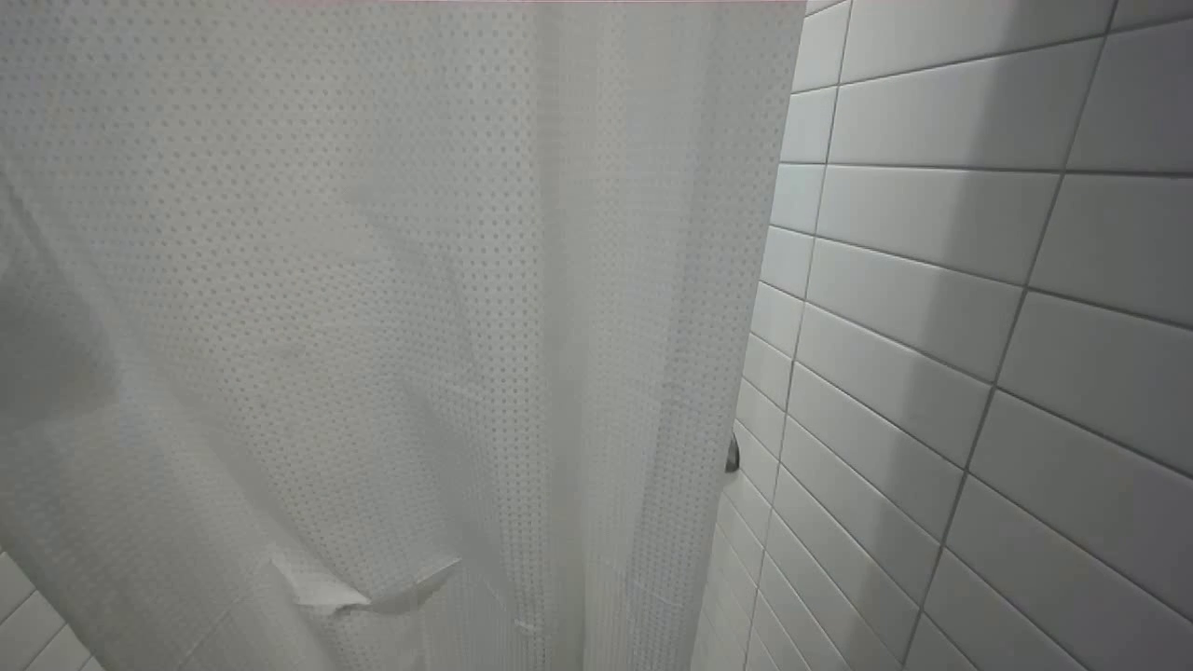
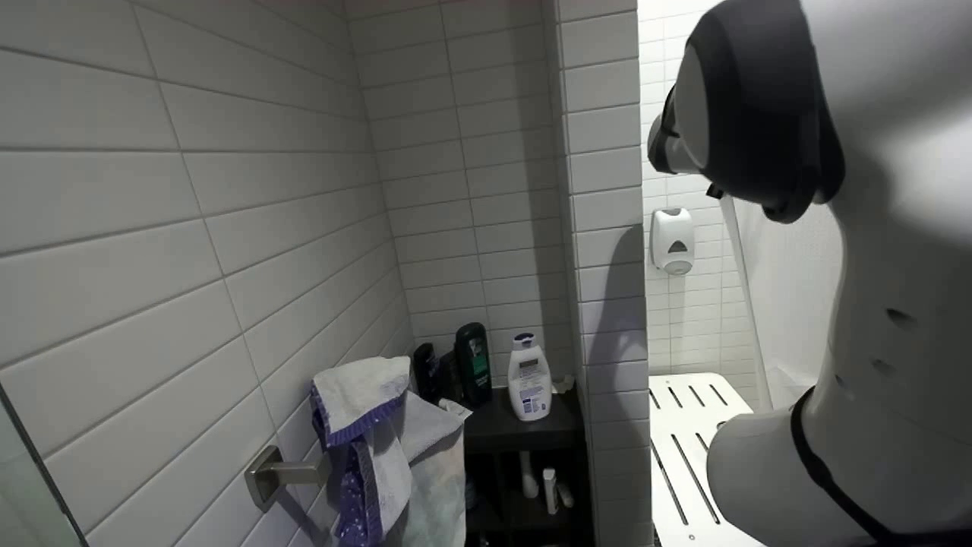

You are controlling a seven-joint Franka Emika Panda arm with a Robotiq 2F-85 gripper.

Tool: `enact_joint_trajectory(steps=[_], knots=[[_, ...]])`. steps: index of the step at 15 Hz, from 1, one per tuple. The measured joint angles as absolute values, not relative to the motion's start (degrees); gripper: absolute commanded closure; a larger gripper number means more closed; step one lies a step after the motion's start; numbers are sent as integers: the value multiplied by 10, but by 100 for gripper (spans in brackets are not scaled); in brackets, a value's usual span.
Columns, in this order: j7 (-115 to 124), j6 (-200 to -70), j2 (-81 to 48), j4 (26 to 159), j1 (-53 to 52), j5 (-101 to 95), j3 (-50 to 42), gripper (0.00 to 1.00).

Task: Pull the curtain to the left

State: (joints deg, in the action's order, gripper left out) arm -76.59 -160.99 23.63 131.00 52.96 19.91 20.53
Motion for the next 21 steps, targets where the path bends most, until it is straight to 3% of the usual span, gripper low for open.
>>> enact_joint_trajectory(steps=[15,19,20,21], knots=[[-839,-1596,314,1383,374,208,135,100],[-780,-1601,340,1415,234,83,21,99],[-770,-1601,346,1420,206,55,-6,73],[-760,-1601,350,1424,187,26,-28,73]])
